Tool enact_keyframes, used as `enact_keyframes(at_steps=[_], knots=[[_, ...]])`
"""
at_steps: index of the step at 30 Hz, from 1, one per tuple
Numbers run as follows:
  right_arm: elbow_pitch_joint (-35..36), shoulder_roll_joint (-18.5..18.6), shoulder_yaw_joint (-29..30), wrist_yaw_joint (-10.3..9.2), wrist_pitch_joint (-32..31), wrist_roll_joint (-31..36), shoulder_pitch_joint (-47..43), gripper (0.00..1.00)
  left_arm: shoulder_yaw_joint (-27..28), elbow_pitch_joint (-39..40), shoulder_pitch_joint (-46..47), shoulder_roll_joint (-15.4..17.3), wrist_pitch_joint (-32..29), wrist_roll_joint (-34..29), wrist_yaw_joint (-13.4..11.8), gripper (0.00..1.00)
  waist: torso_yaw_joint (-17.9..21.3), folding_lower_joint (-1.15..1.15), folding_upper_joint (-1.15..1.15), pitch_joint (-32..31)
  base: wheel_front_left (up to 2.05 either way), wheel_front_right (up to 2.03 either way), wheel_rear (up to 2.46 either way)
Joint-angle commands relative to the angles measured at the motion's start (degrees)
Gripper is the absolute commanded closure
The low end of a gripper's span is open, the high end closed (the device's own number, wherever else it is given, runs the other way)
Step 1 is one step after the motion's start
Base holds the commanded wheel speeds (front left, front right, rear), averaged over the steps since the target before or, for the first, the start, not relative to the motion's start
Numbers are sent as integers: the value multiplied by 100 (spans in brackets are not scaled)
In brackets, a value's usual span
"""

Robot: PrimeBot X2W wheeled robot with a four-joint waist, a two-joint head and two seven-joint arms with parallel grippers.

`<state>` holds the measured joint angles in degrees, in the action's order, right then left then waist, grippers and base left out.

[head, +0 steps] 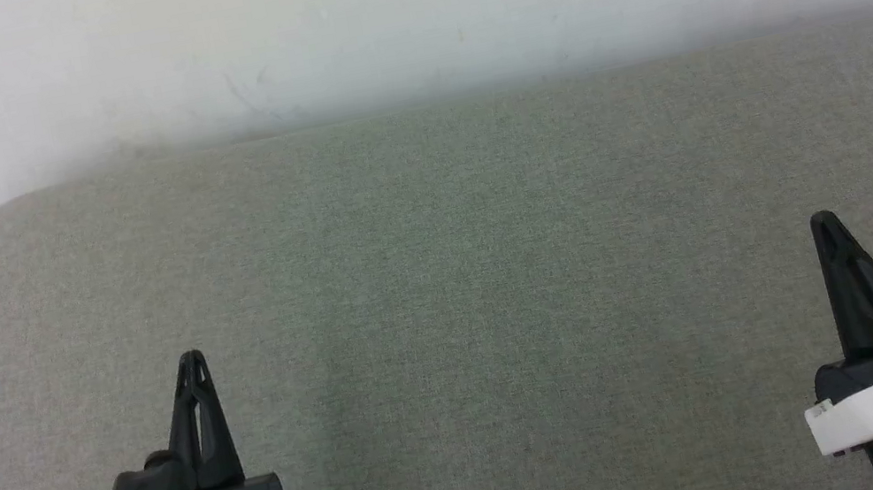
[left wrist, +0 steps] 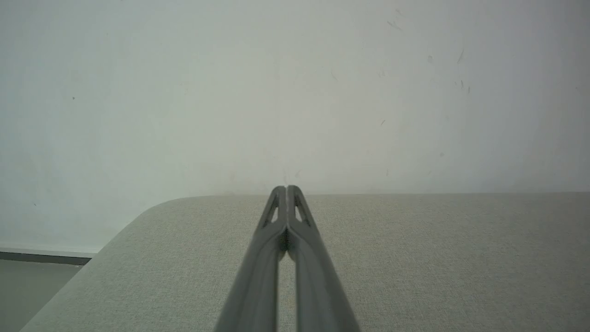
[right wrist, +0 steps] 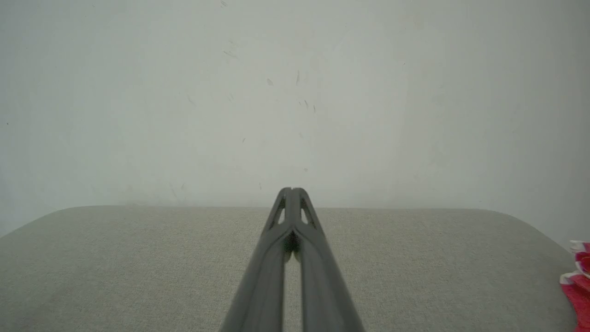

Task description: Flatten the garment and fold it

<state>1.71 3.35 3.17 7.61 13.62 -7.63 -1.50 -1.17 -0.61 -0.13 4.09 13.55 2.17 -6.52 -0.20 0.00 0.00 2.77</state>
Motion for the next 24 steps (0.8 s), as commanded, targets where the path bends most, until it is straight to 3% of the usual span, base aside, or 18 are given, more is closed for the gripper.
enact_keyframes(at_steps=[1,24], knots=[[-6,-4,-16,-1,-28,46,13,100,9,5,1,-8,-19,-20,51,100,0,0,0,-1,0,0,0],[-40,-13,-77,-3,-298,191,41,100,30,16,3,-31,-289,-60,172,100,4,0,0,-57,0,0,0]])
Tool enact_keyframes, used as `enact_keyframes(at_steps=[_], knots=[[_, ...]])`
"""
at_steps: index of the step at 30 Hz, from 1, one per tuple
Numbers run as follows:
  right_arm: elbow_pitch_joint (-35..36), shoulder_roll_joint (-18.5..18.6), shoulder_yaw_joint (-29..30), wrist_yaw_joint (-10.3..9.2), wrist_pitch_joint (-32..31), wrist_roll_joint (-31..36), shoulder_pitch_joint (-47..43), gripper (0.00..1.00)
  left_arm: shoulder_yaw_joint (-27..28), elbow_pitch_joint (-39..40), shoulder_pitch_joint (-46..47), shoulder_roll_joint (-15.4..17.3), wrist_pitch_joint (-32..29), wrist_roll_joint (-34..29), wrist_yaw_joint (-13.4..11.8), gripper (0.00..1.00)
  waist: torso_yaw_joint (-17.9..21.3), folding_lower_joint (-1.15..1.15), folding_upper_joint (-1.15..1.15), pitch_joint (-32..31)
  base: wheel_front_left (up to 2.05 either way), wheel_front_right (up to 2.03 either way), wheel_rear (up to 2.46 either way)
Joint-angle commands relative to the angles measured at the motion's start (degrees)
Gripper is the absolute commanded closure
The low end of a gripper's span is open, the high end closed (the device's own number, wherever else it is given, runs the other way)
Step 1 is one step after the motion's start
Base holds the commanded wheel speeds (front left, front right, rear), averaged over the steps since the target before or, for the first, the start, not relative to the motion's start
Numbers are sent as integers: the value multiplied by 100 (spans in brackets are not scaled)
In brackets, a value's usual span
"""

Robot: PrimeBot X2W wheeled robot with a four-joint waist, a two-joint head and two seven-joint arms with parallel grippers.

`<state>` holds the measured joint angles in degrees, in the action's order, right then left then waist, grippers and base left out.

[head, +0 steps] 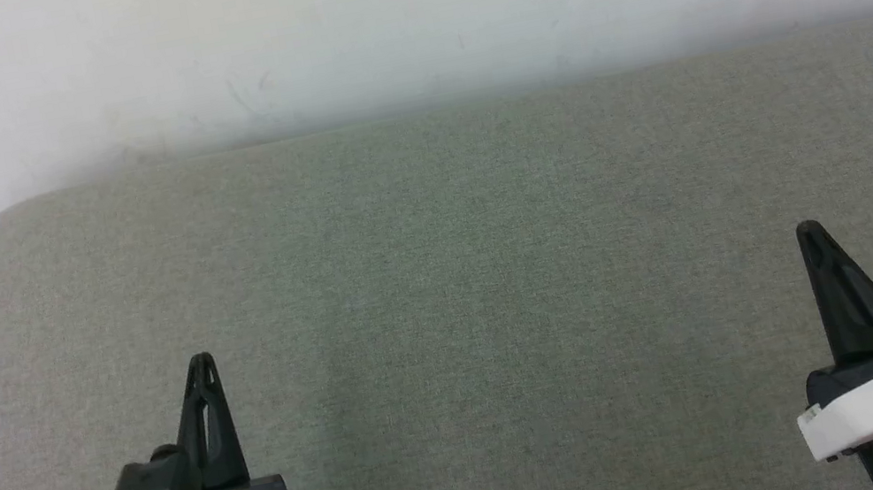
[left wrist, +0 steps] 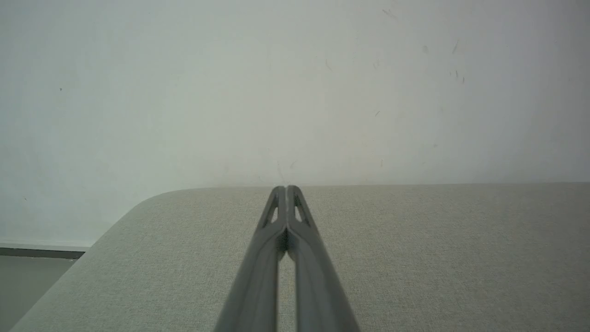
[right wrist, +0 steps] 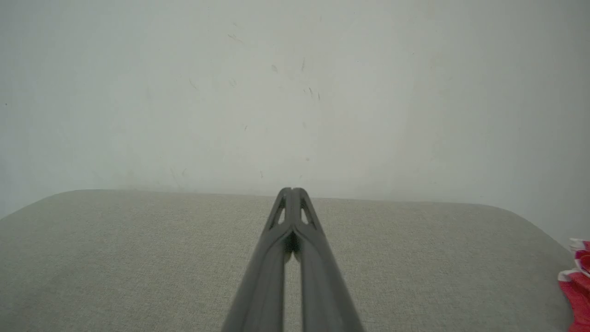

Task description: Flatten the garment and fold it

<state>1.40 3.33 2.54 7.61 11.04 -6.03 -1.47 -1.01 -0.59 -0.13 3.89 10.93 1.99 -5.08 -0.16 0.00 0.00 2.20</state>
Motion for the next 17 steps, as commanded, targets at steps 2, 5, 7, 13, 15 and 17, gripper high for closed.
enact_keyframes(at_steps=[2,5,7,13,15,17], knots=[[-12,-12,-19,-3,-63,43,40,100,16,15,4,-13,-50,-45,39,100,0,0,0,-5,0,0,0],[-16,-14,-27,-4,-98,62,44,100,19,16,4,-16,-85,-51,55,100,1,0,0,-12,0,0,0],[-19,-14,-32,-4,-121,74,46,100,21,17,4,-18,-108,-54,65,100,1,0,0,-17,0,0,0],[-28,-17,-48,-5,-192,112,54,100,26,20,5,-24,-179,-64,97,100,2,0,0,-31,0,0,0],[-31,-17,-54,-5,-215,125,56,100,28,21,5,-26,-202,-68,108,100,3,0,0,-36,0,0,0],[-33,-18,-59,-5,-239,138,59,100,30,22,5,-28,-226,-71,118,100,3,0,0,-41,0,0,0]])
